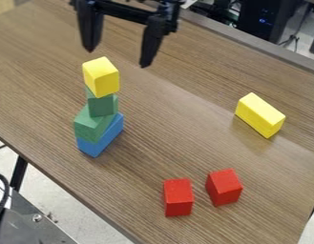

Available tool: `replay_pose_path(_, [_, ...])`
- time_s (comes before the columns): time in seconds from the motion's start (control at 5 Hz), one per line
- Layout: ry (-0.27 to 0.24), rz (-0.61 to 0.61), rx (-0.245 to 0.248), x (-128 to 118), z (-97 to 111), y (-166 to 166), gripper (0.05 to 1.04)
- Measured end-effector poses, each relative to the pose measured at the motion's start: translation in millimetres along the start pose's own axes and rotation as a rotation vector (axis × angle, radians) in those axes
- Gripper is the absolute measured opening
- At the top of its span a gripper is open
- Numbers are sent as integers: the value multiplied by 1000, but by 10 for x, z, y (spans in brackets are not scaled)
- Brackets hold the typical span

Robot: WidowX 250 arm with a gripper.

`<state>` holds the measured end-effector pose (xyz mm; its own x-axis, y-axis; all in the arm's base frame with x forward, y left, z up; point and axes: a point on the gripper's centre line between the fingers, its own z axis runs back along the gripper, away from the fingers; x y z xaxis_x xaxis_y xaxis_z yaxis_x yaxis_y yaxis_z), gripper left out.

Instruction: Removed the yellow cube from the tower and moved it to the right

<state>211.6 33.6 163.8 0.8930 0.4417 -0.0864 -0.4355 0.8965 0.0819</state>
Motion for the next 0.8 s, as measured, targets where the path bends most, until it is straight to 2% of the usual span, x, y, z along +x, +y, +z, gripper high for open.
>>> replay_pose_path(0.4, [36,238,-54,35,-95,98,999])
replay_pose_path(0.6, [42,267,-68,47,-153,99,999])
replay_pose_path(0.8, [33,317,-141,114,-270,100,999])
